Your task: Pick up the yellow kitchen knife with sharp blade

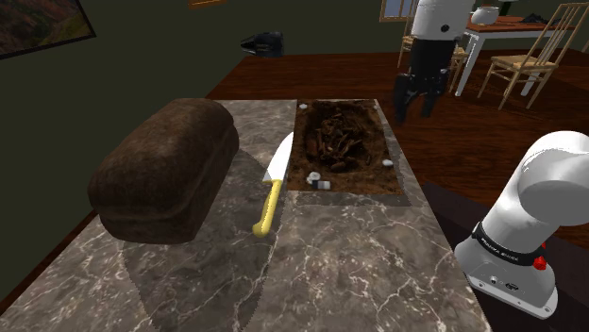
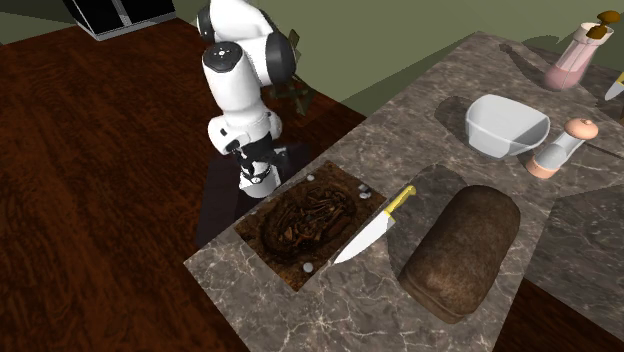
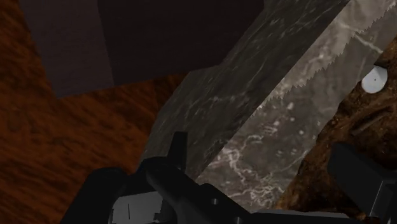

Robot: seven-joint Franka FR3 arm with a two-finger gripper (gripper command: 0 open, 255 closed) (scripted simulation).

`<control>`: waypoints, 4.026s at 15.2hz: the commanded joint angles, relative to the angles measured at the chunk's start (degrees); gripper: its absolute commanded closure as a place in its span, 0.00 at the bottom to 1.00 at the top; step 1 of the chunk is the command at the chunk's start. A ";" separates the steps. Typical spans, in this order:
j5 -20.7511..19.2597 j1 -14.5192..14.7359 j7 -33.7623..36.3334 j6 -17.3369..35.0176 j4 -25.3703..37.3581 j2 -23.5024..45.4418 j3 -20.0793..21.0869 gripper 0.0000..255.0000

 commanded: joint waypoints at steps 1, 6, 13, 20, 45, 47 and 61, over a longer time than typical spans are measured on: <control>2.89 0.30 5.72 0.59 -0.19 -0.55 3.56 0.00; 8.92 0.11 18.65 3.24 1.90 1.42 12.23 0.00; 14.15 -2.72 36.56 8.27 8.92 8.74 24.68 0.00; 13.27 -9.89 55.32 13.60 20.15 20.33 38.68 0.00; -0.41 -23.46 79.32 23.86 29.43 39.81 61.22 1.00; -0.62 -23.59 79.40 23.11 30.26 39.96 61.22 1.00; -0.65 -23.67 79.51 12.32 40.65 39.34 59.45 1.00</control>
